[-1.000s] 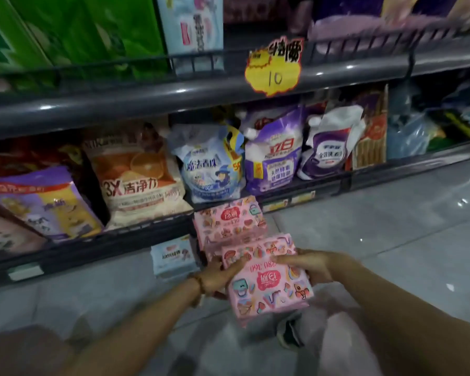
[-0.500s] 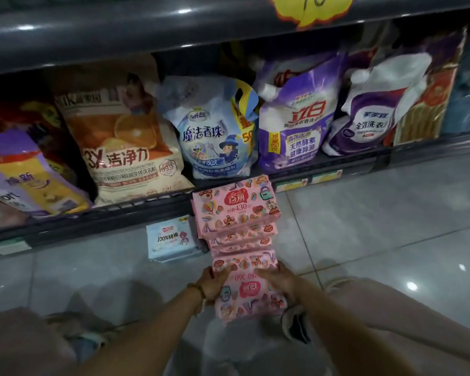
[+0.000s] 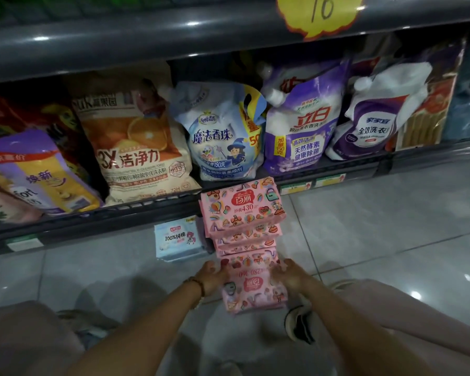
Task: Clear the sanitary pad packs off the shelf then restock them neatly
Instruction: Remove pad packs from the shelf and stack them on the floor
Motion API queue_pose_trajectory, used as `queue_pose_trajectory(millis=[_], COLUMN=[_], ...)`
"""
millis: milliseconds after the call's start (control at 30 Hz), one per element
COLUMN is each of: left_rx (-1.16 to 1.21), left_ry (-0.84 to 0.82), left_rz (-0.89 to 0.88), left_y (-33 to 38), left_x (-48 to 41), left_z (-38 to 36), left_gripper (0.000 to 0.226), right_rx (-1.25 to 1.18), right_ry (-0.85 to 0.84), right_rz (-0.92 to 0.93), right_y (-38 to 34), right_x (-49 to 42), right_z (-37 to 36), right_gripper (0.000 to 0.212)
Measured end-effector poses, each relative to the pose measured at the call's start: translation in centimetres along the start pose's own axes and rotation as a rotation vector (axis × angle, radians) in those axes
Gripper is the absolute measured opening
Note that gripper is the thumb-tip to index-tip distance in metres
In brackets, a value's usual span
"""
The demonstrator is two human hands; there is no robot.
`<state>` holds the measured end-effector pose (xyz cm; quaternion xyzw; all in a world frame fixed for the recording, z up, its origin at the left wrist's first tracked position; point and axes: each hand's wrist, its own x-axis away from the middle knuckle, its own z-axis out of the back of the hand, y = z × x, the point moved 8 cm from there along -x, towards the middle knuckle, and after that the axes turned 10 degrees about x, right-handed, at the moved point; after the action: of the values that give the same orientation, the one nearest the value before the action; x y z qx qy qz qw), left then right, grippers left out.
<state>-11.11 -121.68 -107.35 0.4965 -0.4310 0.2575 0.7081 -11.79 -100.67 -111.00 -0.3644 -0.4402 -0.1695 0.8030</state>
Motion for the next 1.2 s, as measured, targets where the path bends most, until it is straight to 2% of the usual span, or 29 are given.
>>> queue_pose_trajectory(millis=[67, 133, 167, 267, 433, 567, 733, 800, 867, 1000, 1100, 1200], left_rx=[-0.126, -0.211, -0.255, -0.392, -0.737, -0.9, -0.901, -0.927, -0.923, -0.904, -0.934, -0.903], left_ry=[0.028, 0.063, 0.086, 0.163, 0.32, 0.482, 0.653, 0.72, 0.789, 0.81, 0.731, 0.675], left_rz=[-0.053, -0.154, -0.19, -0.309, -0.615, -0.859, -1.253, -1.379, -1.426, -1.333, -1.228, -1.165], left_y=[0.9, 2.6, 3.7, 7.5, 16.0, 22.8, 31.2, 34.2, 36.9, 41.2, 42.7, 43.4], left_x=[1.2, 2.7, 3.7, 6.9, 14.9, 22.7, 32.9, 36.4, 38.4, 37.9, 35.3, 33.3], left_z=[1.7, 3.4, 4.3, 7.4, 11.2, 13.2, 15.4, 16.1, 17.2, 19.4, 19.6, 19.6], left_gripper=[0.069, 0.055, 0.049, 0.057, 0.056, 0.054, 0.054, 0.055, 0.06, 0.067, 0.075, 0.078], right_rx=[0.122, 0.287, 0.354, 0.473, 0.715, 0.816, 0.797, 0.702, 0.591, 0.445, 0.495, 0.753], right_ry=[0.048, 0.125, 0.172, 0.325, 0.631, 0.856, 1.094, 1.094, 1.022, 0.849, 0.763, 0.731], right_rz=[-0.017, 0.011, 0.045, 0.165, 0.391, 0.612, 0.829, 0.892, 0.955, 1.003, 0.99, 0.907], right_y=[-0.8, -2.6, -3.8, -7.7, -16.6, -24.4, -33.7, -36.9, -39.8, -44.8, -47.3, -47.9], right_x=[1.7, 4.0, 5.3, 9.5, 18.4, 25.9, 33.3, 34.8, 35.1, 33.9, 32.5, 29.8], right_z=[2.0, 4.8, 6.4, 10.9, 17.2, 20.0, 22.6, 23.7, 24.7, 26.2, 26.6, 26.2], right_gripper=[0.044, 0.056, 0.061, 0.063, 0.066, 0.066, 0.065, 0.067, 0.07, 0.078, 0.089, 0.096])
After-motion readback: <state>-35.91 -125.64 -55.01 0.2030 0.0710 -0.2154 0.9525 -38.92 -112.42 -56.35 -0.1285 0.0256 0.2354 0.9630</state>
